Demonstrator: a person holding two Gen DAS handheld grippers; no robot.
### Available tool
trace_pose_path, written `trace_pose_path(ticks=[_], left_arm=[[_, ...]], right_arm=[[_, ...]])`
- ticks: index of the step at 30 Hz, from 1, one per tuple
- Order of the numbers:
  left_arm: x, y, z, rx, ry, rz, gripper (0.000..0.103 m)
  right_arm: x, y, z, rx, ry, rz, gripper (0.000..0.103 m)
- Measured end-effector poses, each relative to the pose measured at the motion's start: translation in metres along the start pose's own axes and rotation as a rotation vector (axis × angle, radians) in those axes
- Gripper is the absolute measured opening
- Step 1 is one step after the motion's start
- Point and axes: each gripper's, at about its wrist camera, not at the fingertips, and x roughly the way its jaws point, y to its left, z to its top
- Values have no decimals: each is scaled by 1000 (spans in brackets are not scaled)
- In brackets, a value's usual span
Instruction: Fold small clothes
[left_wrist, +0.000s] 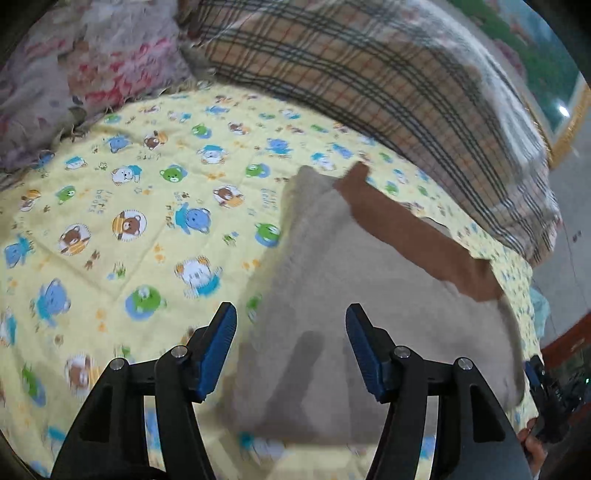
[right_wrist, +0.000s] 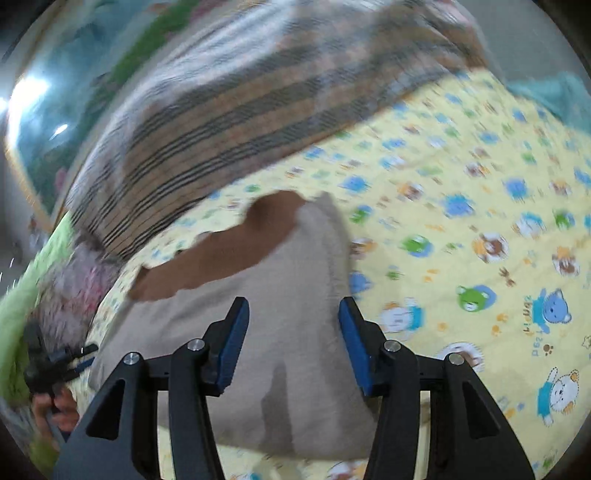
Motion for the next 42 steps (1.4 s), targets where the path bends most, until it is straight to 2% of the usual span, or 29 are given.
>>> trace_pose_path(ticks=[3,6,7,13,18,22,28,33,37,40,41,42], left_arm=[[-21,-13,-20,29,-2,-3,62],[-27,-22,-38,31,33,-36,64],[-26,-23,-42,24,46,-43,64],[-17,-15,-62,-63,111,-78,64],[-8,1,-73,-201,128,-161,64],[-2,-2,-80,-196,133,-135,64],[4,-5,-72,-204,129,-124,67],[19,-3,-56,-238,127,-129,75],[32,-2,-41,-274,116,-128,76],[40,-4,-29,-282,97,-121,72],[41,-6,-26,-272,89,-114,66],[43,-9,-23,-257,84,-109,54]], right_arm=[[-3,17,-12,-59,23,89,53],[0,32,-24,-102,59,110,53],[2,35,-27,-102,75,142,53],[4,36,-38,-98,88,195,53],[1,33,-46,-78,68,220,53],[-2,36,-49,-93,46,237,53],[7,36,-51,-80,92,245,56],[8,30,-51,-49,89,263,57],[10,30,-51,-45,102,268,58],[10,30,-51,-46,95,274,58],[11,29,-51,-42,97,278,58],[11,28,-51,-37,100,281,58]])
